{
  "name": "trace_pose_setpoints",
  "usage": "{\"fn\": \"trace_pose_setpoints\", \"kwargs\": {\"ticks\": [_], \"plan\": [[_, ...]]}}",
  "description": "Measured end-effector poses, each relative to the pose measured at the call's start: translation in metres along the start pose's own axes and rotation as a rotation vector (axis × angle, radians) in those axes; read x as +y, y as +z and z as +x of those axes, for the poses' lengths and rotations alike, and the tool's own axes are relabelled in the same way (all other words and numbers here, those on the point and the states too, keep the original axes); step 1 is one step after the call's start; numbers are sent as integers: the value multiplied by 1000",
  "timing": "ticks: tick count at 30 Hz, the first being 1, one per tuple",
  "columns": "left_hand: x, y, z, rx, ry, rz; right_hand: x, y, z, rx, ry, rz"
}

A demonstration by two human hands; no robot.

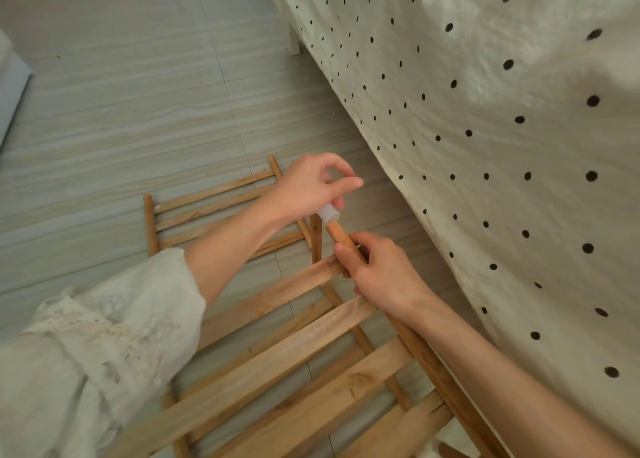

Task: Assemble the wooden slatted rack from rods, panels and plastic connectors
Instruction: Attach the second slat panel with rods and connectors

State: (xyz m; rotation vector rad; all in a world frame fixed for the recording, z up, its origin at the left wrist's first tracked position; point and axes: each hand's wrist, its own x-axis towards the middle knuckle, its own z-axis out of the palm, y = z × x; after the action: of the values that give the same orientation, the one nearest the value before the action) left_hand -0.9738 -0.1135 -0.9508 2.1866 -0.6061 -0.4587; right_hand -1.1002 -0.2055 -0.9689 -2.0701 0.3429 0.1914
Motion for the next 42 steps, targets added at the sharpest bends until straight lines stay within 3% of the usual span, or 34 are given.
{"fn": "trace_pose_setpoints", "kwargs": {"ticks": [4,8,14,24,30,33,35,38,42], "plan": [[11,11,-15,323,-271,338,5,1,4,14,22,-24],[9,28,-20,363,-377,497,9,2,5,13,45,-36],[8,19,-21,203,-424,488,12,4,6,-12,65,-23],[3,15,-24,98,-270,474,14,15,9,-27,93,66],[4,22,-28,184,-277,643,21,17,11,-75,157,249],[7,30,-33,170,-328,735,30,12,12,-92,215,421],[7,31,-33,159,-366,732,39,14,24,-57,229,412],[6,29,-31,165,-385,671,51,24,47,-25,93,138],[4,25,-28,126,-371,622,55,33,61,-58,-54,151]]}}
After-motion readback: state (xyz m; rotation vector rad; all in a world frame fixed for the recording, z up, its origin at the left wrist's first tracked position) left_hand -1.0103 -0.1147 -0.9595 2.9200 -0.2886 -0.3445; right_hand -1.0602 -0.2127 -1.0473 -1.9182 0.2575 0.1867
